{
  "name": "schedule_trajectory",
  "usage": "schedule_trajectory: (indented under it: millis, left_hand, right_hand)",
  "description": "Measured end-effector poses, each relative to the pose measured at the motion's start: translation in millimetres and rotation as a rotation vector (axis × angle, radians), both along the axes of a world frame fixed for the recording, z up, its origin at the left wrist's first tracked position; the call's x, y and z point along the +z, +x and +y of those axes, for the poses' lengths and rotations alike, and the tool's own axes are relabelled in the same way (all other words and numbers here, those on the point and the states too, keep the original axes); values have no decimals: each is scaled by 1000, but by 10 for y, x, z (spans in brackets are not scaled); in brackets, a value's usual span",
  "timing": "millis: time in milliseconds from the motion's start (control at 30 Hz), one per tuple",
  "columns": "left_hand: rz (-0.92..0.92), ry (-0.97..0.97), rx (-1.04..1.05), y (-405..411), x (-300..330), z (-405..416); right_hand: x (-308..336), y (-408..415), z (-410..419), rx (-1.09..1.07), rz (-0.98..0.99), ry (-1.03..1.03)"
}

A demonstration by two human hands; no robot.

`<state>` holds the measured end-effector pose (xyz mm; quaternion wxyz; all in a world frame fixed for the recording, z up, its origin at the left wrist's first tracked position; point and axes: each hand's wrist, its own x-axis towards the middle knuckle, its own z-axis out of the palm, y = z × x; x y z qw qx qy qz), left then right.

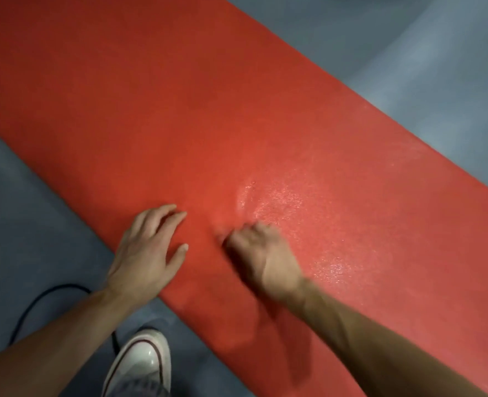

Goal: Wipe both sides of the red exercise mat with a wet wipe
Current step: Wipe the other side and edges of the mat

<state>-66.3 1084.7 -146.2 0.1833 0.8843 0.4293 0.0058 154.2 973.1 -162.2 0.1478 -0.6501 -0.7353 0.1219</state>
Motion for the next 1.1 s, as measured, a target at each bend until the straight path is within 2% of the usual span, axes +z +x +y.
schedule_trajectory:
  millis: [67,100,167,267,333,367,433,500,533,567,600,700,767,800,867,967,1000,1033,1100]
  left_hand:
    - [15,-3,29,-122,-1,-7]
    - [21,-9,42,-188,-5,-8]
    - [40,-15,74,-319,-31,2]
    - [55,-45,90,-459,-68,21]
    - [44,-42,78,-493,-70,55]
    - [45,-32,71,-497,-67,72]
    - [53,-25,65,-506,-74,85]
    - [52,-16,64,-523,-106,124]
    - [54,-12,57,-533,-120,136]
    - [56,-12,54,-546,-135,146]
    - [58,-12,55,-550,-146,157]
    - [67,3,51,-538,-150,177]
    - [60,20,51,-521,-145,207]
    - [57,31,49,-530,-142,210]
    - [49,45,48,-519,-144,240]
    - [33,57,48,-508,-164,277]
    - [31,58,49,-506,-168,280]
    - [31,54,49,-505,-169,278]
    - [36,44,52,-511,-170,274]
  right_hand:
    - [-24,-130,-142,158,-72,9]
    - [-31,-13,-117,145,-78,28]
    - [-38,369,44,-40,-91,63]
    - [3,962,231,-520,-109,81]
    - [12,849,240,-637,-48,84]
    - [24,651,236,-569,-28,96]
    - [12,211,169,-284,32,75]
    - [-40,-9,132,41,-46,59]
    - [-42,72,209,135,-84,65]
    - [-31,234,342,118,-116,75]
    - [-43,426,475,25,-140,90]
    - [-22,1089,828,-522,-170,134]
    - [-8,1135,913,-673,-61,120]
    - [-25,975,894,-616,-37,119]
    - [-46,479,792,-295,30,112]
    - [-123,-35,523,199,-83,82]
    - [-117,42,564,250,-103,96]
    - [-125,210,655,209,-120,115]
    - [-144,662,882,-53,-144,143]
